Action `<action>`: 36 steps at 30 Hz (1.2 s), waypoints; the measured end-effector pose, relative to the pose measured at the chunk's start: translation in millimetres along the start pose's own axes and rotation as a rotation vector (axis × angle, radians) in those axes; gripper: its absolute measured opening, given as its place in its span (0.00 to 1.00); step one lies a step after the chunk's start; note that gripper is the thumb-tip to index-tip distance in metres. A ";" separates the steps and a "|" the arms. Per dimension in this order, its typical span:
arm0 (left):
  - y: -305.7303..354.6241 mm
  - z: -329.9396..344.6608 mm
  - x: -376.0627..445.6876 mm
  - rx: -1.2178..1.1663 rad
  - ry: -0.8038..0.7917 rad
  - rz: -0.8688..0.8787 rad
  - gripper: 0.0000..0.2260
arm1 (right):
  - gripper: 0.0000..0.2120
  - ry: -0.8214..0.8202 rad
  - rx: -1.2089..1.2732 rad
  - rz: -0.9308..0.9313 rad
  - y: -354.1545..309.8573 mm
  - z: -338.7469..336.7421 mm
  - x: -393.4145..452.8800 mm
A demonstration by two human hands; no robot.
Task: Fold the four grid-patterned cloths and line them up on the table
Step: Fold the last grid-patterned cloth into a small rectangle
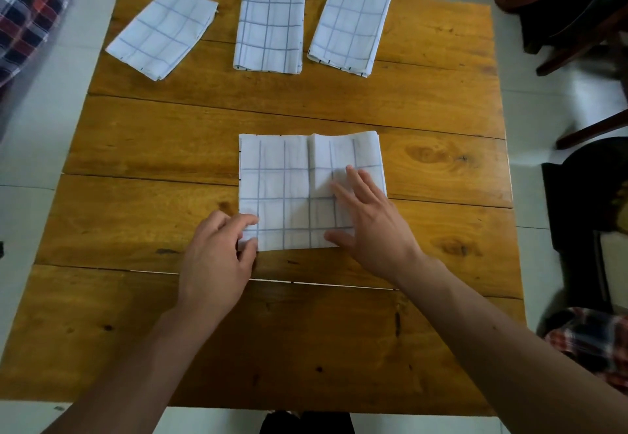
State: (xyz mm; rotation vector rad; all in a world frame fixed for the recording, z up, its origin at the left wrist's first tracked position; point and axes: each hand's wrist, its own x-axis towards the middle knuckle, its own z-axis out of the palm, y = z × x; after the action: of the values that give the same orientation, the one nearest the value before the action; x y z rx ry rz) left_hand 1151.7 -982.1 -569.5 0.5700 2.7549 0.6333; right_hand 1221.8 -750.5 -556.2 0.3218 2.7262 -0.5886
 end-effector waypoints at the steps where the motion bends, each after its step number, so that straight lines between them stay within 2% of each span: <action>1: -0.5 0.4 -0.1 0.001 -0.002 0.001 0.15 | 0.40 -0.003 0.009 0.003 2.2 -0.1 0.2; 6: 6.0 1.3 1.6 0.085 0.010 -0.019 0.15 | 0.40 -0.031 -0.040 -0.022 13.6 2.1 -4.2; 9: 25.2 5.5 0.9 0.170 0.045 0.094 0.16 | 0.42 -0.046 -0.069 -0.028 15.0 2.5 -4.4; 13: 59.8 26.4 5.8 0.116 0.016 0.294 0.17 | 0.44 -0.071 -0.114 -0.039 14.9 3.3 -3.5; 20: 54.9 39.4 15.2 0.144 -0.103 0.398 0.22 | 0.46 -0.076 -0.103 -0.053 19.4 3.8 -2.6; 28: 0.5 19.9 7.1 0.112 -0.142 0.284 0.23 | 0.55 -0.199 -0.156 -0.039 40.9 -15.5 9.0; 36: -2.9 11.3 7.8 0.093 -0.144 0.247 0.23 | 0.72 -0.285 -0.259 -0.040 59.2 -39.2 40.3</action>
State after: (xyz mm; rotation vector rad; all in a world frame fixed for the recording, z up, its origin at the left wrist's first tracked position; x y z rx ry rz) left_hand 1147.5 -977.1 -581.9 0.9484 2.6112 0.4948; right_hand 1191.0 -674.9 -558.4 0.1084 2.4970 -0.2612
